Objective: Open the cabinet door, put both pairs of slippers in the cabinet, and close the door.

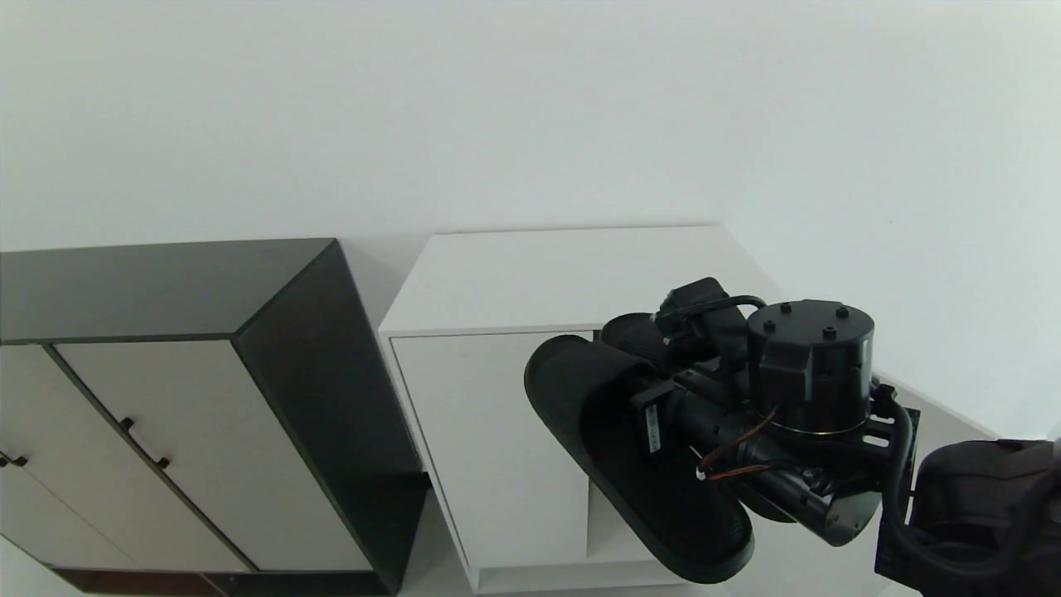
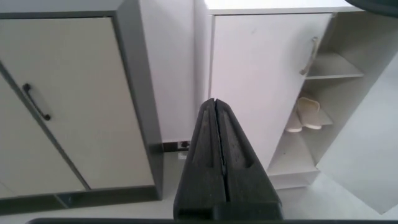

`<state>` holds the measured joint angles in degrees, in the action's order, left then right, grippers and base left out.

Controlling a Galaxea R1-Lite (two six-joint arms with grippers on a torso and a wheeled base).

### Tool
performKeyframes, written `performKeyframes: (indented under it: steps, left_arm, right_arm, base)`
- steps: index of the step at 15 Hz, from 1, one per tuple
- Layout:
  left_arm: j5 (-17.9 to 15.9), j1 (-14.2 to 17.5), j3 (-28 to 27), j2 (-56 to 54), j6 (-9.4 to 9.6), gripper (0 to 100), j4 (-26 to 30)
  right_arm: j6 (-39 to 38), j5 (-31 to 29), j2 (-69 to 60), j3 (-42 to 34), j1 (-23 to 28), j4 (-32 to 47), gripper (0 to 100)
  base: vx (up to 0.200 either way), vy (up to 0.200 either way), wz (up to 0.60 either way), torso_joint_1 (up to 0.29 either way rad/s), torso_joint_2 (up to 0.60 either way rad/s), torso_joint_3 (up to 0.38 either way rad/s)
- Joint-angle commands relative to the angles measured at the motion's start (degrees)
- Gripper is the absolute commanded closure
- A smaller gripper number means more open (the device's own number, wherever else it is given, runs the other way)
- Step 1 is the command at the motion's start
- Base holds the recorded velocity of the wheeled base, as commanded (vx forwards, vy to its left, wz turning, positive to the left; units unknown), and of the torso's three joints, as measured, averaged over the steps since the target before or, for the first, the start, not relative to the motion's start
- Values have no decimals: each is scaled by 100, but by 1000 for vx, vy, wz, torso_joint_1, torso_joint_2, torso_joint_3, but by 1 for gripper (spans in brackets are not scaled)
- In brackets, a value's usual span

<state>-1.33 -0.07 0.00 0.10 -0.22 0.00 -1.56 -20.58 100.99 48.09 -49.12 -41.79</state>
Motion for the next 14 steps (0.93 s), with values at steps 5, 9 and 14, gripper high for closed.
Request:
performKeyframes:
  steps: [5, 9, 14]
  left_arm:
    - [1, -1, 0, 8, -4, 100, 0]
    - [1, -1, 0, 8, -22, 100, 0]
    - [1, -1, 0, 8, -22, 100, 0]
  right_arm:
    - [7, 1, -18, -89, -81, -154, 100]
    - [7, 1, 0, -125, -81, -154, 100]
    - [15, 10, 0, -186, -81, -172, 100]
  base:
    - [0, -200, 0, 2, 2, 3]
    - [0, -100, 0, 2, 1, 1]
    - [0, 0, 0, 0, 0, 0]
